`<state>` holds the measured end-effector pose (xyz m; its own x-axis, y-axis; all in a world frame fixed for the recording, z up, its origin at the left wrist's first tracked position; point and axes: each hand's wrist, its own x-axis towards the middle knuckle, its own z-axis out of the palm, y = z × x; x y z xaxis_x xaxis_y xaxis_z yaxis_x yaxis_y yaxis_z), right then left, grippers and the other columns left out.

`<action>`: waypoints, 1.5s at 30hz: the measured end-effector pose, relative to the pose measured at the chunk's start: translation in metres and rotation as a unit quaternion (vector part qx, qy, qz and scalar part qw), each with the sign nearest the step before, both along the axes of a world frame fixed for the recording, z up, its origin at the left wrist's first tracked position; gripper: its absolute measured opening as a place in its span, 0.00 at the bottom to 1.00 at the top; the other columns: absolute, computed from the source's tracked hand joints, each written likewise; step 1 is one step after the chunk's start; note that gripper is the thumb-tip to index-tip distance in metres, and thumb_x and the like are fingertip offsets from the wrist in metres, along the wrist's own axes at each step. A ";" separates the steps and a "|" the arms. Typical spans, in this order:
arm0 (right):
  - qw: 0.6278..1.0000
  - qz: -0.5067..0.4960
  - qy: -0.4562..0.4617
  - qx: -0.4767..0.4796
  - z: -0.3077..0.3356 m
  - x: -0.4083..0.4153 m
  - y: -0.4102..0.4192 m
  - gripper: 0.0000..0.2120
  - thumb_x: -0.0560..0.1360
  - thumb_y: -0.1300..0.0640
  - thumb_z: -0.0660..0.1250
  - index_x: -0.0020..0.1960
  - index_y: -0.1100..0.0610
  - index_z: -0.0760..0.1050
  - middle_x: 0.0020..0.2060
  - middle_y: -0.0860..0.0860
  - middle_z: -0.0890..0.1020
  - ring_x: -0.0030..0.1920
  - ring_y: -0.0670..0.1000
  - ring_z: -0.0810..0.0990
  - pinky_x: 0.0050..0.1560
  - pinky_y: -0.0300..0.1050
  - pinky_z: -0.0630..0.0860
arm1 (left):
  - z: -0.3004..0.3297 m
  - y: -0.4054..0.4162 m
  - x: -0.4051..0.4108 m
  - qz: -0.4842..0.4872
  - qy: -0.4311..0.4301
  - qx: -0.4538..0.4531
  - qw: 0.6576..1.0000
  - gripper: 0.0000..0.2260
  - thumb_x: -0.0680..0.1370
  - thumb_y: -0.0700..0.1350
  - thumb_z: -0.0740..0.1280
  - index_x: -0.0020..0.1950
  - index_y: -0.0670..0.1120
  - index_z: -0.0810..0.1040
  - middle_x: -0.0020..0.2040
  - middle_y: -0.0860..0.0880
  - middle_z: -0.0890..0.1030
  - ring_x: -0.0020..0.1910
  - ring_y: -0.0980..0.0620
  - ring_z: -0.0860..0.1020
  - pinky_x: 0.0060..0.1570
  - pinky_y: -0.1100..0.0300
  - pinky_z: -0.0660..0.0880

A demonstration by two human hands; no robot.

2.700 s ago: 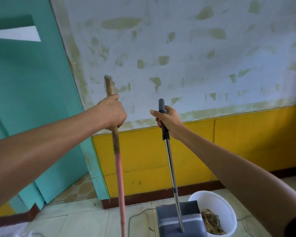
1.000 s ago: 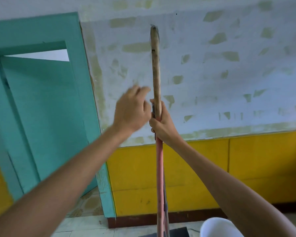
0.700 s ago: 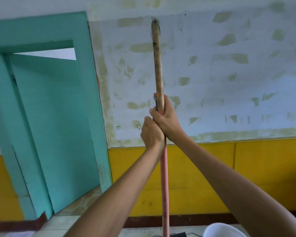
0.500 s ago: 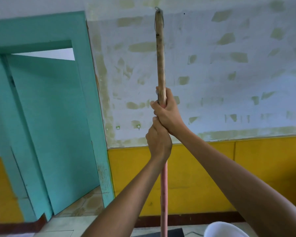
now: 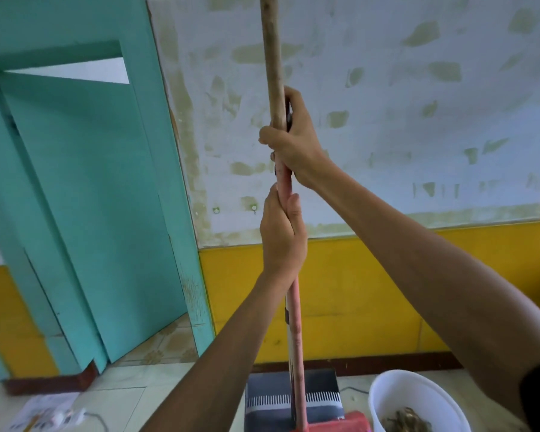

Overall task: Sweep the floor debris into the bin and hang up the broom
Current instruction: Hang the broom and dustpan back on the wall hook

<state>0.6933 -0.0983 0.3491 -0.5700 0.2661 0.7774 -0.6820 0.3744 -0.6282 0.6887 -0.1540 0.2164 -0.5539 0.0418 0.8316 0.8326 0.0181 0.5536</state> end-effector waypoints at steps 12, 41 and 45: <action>0.997 0.033 0.004 -0.064 0.017 0.008 -0.010 0.20 0.65 0.65 0.65 0.56 0.52 0.70 0.34 0.57 0.70 0.29 0.53 0.67 0.27 0.44 0.70 | 0.011 -0.003 0.015 0.013 -0.093 0.001 0.996 0.30 0.79 0.62 0.54 0.74 0.44 0.63 0.38 0.45 0.80 0.34 0.51 0.81 0.31 0.53 0.78; 0.994 0.098 -0.015 -0.036 -0.001 -0.021 0.009 0.25 0.69 0.69 0.60 0.64 0.55 0.67 0.52 0.58 0.75 0.32 0.48 0.71 0.30 0.46 0.74 | 0.002 -0.007 -0.031 -0.124 -0.179 -0.118 0.969 0.11 0.73 0.50 0.68 0.42 0.47 0.67 0.29 0.52 0.70 0.18 0.60 0.66 0.19 0.67 0.66; 0.986 0.158 -0.029 -0.044 -0.020 -0.040 0.010 0.30 0.66 0.74 0.59 0.66 0.57 0.69 0.51 0.57 0.81 0.40 0.51 0.77 0.36 0.48 0.77 | -0.008 -0.020 -0.053 -0.152 -0.169 -0.167 0.959 0.18 0.69 0.60 0.71 0.44 0.50 0.67 0.31 0.56 0.72 0.24 0.62 0.72 0.25 0.69 0.69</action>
<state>0.6536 -0.0884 0.3290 -0.6774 0.1330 0.7235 -0.7185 0.0918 -0.6895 0.6361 -0.1737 0.2085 -0.7090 0.4776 0.5189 0.6016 0.0255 0.7984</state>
